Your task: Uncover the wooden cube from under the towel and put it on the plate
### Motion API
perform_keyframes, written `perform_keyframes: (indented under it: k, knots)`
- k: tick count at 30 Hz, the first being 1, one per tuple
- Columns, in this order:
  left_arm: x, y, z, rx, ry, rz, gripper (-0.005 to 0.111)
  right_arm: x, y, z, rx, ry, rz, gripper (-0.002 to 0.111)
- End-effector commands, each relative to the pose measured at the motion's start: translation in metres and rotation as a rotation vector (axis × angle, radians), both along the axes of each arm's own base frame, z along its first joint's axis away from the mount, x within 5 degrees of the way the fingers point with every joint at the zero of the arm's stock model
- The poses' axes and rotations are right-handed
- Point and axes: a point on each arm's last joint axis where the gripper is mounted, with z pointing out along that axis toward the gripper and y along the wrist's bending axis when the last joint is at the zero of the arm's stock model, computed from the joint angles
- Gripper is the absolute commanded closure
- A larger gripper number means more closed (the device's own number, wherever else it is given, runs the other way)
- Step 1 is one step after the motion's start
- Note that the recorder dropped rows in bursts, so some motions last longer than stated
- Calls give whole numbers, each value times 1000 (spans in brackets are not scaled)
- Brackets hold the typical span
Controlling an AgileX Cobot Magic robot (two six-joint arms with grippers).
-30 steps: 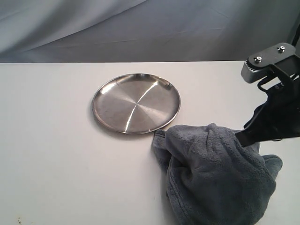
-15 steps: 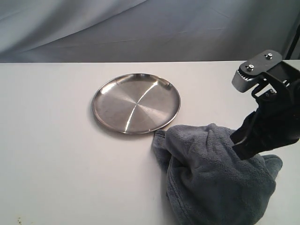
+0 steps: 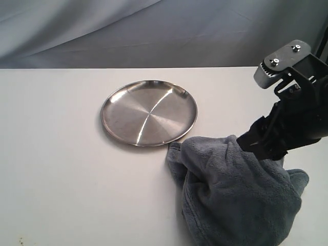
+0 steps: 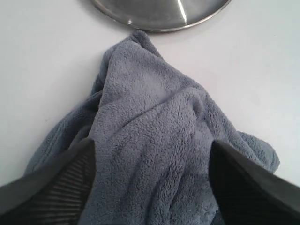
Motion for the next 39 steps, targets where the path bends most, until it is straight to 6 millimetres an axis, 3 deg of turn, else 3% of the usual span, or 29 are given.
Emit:
perform_keyframes:
  k: [1, 25, 28, 31, 39]
  knots:
    - [0, 0, -1, -1, -6, -7, 106, 1, 4, 3, 91, 3, -38, 38]
    - [0, 0, -1, -1, -6, -7, 106, 4, 3, 5, 77, -40, -42, 37]
    - [0, 0, -1, -1, -6, -7, 106, 4, 3, 5, 77, -40, -42, 24]
    - [0, 0, -1, -1, -6, -7, 106, 4, 3, 4, 74, -39, -39, 3]
    - [0, 0, -1, -1, -6, -7, 106, 4, 3, 4, 74, -35, -40, 3]
